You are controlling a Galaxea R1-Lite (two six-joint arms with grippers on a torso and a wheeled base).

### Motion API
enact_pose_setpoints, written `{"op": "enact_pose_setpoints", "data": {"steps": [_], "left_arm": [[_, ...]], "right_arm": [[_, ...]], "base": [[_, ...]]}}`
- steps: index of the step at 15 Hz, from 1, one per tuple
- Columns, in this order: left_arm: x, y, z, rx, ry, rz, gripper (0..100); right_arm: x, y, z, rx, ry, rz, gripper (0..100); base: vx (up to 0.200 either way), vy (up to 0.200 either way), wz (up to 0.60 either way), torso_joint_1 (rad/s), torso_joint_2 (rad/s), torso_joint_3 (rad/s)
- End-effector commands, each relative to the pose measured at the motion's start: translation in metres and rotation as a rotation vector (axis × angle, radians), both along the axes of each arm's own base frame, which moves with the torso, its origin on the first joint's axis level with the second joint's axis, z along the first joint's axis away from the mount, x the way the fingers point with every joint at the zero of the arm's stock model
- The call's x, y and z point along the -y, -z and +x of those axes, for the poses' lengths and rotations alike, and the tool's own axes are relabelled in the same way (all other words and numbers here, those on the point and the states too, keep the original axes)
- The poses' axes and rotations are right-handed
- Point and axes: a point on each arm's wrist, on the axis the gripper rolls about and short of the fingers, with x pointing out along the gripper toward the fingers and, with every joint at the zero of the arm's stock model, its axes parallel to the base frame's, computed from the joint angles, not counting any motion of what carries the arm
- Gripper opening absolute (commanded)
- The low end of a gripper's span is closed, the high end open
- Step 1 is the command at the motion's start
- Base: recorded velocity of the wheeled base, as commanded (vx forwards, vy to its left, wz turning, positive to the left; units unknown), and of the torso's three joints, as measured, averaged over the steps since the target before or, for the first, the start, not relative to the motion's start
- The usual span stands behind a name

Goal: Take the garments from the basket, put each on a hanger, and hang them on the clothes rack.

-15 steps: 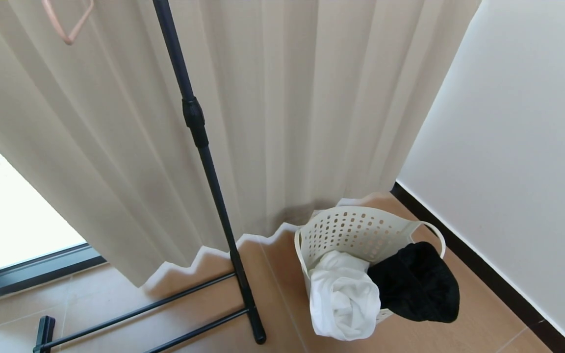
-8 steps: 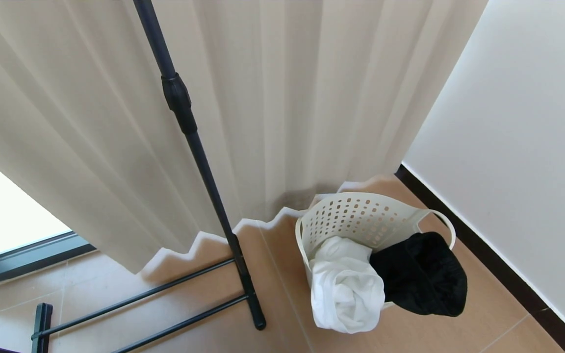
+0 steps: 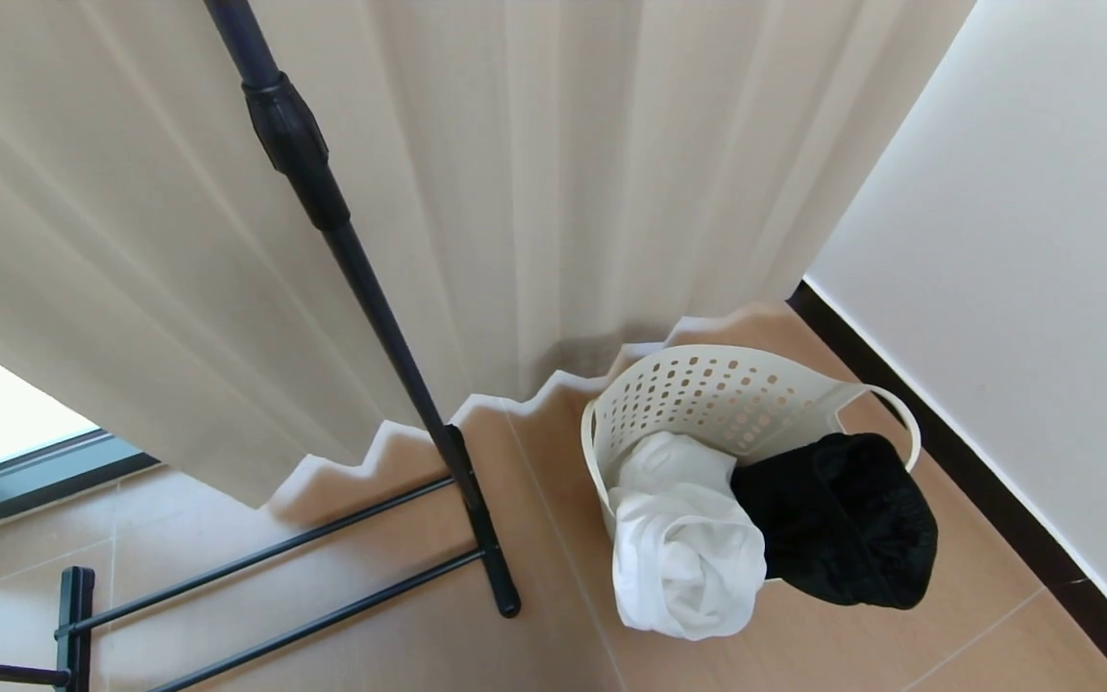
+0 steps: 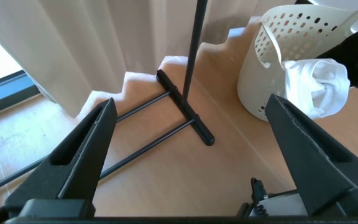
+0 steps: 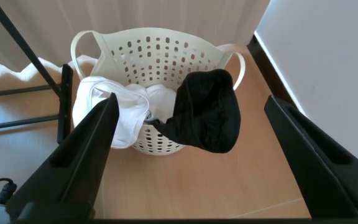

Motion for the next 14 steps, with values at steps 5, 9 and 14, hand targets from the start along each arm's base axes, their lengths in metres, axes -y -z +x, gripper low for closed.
{"op": "enact_pose_setpoints", "data": {"steps": [5, 9, 14], "left_arm": [[0.000, 0.000, 0.000, 0.000, 0.001, -0.002, 100], [0.000, 0.000, 0.000, -0.002, -0.001, -0.002, 100], [0.000, 0.000, 0.000, 0.000, 0.001, -0.002, 100]], "right_arm": [[0.000, 0.000, 0.000, -0.001, -0.002, -0.003, 100], [0.000, 0.001, 0.000, -0.010, -0.003, -0.005, 100], [0.000, -0.002, 0.015, -0.204, -0.053, -0.011, 100]], "base": [[0.000, 0.000, 0.00, 0.002, 0.00, -0.200], [0.000, 0.000, 0.00, 0.005, 0.00, -0.195], [0.000, 0.000, 0.00, 0.000, 0.00, -0.140]]}}
